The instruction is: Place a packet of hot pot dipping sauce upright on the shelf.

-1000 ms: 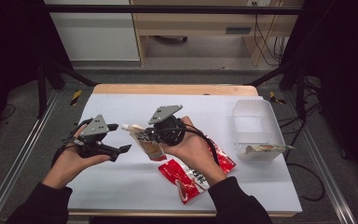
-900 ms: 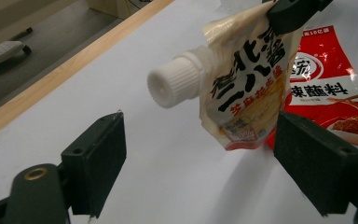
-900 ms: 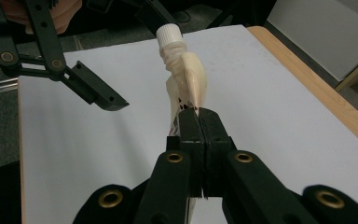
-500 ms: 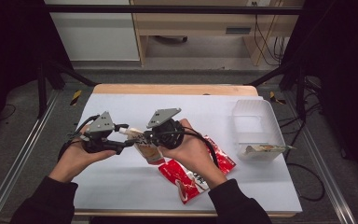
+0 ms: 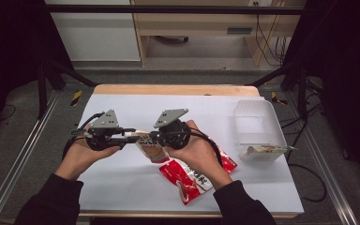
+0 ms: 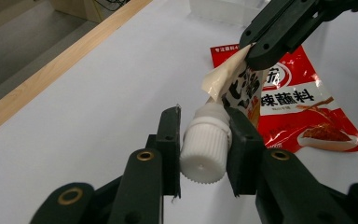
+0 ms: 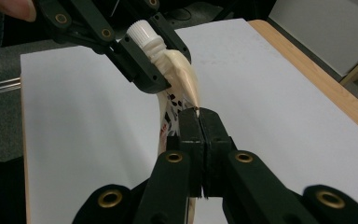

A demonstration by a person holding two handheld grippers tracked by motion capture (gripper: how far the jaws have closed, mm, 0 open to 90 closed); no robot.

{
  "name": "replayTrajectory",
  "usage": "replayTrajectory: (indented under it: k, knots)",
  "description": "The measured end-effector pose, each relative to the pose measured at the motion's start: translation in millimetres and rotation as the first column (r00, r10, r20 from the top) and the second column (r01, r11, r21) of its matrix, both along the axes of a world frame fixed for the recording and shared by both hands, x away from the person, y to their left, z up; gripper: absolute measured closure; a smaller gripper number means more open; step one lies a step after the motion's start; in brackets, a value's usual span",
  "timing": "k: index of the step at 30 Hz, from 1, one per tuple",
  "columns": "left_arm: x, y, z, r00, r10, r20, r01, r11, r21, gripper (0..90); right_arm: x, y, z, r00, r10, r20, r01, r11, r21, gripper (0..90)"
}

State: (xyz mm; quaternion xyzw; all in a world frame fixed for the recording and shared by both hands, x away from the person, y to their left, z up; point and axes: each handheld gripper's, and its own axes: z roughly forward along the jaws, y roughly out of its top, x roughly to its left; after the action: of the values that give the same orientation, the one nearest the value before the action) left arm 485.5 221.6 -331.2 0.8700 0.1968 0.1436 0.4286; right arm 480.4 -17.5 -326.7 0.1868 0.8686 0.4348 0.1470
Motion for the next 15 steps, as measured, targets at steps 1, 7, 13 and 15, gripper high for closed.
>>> replayTrajectory:
  k: [1, 7, 13, 15]
  knots:
    - [-0.1, -0.9, 1.7, 1.0000, -0.001, -0.005, 0.000, 1.0000, -0.005, 70.7, 0.3, -1.1, -0.2, 1.0000, -0.001, 0.003, 0.001, 1.000, 0.000, 89.7]
    - [-3.3, -7.1, 10.5, 0.9997, -0.021, 0.014, 0.021, 0.9994, 0.026, 71.8, -0.1, -5.1, 0.2, 1.0000, -0.003, 0.001, 0.003, 1.000, -0.008, 89.2]
    - [-6.3, -13.3, 16.7, 0.9990, -0.041, 0.017, 0.040, 0.9976, 0.057, 72.6, -1.1, -5.1, 0.3, 1.0000, -0.005, 0.009, 0.005, 0.999, -0.041, 88.7]
    - [-6.2, -15.1, 18.2, 0.9988, -0.045, 0.020, 0.044, 0.9965, 0.071, 72.8, -1.1, -5.3, -0.1, 1.0000, -0.007, 0.005, 0.007, 0.999, -0.046, 88.5]
